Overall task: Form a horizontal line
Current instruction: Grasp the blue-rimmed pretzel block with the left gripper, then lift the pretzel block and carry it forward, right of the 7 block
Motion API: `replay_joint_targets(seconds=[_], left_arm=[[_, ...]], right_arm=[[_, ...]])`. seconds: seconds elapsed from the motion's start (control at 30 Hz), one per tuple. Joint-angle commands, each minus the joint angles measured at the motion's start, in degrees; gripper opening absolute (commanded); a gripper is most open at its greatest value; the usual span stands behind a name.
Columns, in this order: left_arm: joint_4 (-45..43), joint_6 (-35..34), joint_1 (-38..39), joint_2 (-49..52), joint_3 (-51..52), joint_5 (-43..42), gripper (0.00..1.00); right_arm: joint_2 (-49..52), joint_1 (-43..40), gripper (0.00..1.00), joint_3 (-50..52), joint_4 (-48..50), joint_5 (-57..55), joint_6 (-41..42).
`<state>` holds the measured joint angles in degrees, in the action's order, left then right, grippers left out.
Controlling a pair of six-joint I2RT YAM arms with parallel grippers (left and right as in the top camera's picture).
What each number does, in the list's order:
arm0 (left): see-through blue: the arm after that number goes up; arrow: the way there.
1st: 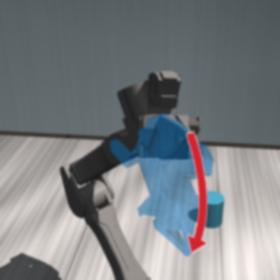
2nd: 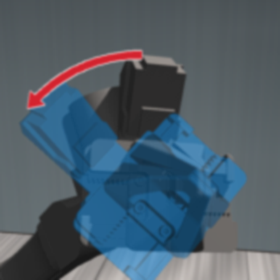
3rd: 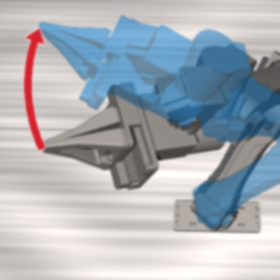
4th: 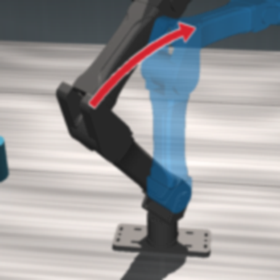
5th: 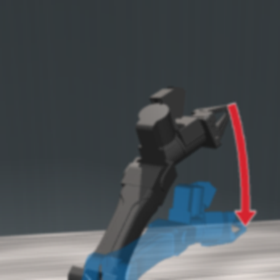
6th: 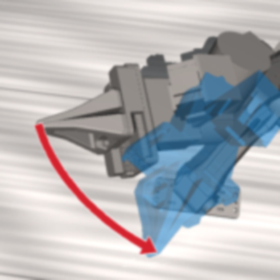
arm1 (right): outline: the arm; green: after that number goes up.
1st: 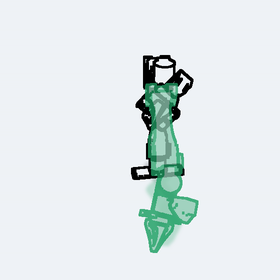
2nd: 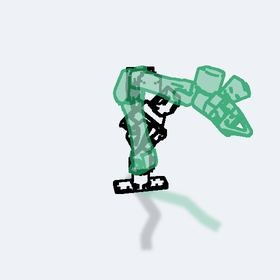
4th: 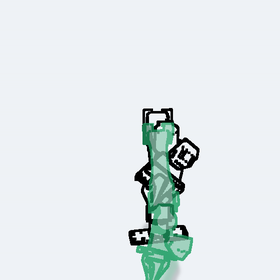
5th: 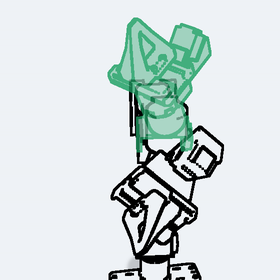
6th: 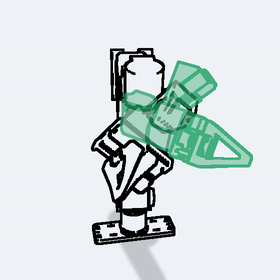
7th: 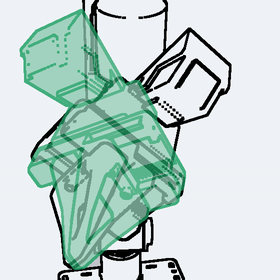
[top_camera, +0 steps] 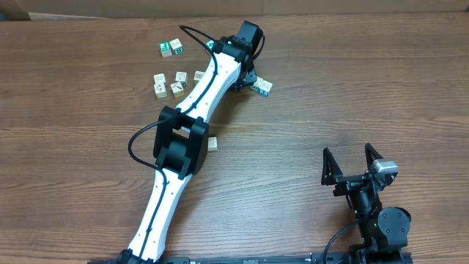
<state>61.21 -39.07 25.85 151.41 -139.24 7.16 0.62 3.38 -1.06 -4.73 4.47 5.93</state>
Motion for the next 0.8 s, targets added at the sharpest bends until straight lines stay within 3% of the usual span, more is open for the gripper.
replay_joint_targets(seconds=[0.0, 0.27, 0.43, 0.77], left_arm=[[-0.17, -0.02, -0.81, 0.42, 0.26, 1.31, 0.42], [0.28, 4.02, -0.79, 0.39, -2.58, 0.7, 0.38], [3.89, 4.85, -0.79, 0.39, -8.17, 0.7, 0.3], [10.84, 5.9, -0.63, 0.33, -14.45, -1.36, 0.28]], right_arm=[[-0.46, -0.28, 1.0, 0.59, 0.28, -0.35, -0.22], [-0.46, -0.28, 1.0, 0.59, 0.28, -0.35, -0.22], [-0.46, -0.28, 1.0, 0.59, 0.28, -0.35, -0.22], [-0.46, -0.28, 1.0, 0.59, 0.28, -0.35, -0.22]])
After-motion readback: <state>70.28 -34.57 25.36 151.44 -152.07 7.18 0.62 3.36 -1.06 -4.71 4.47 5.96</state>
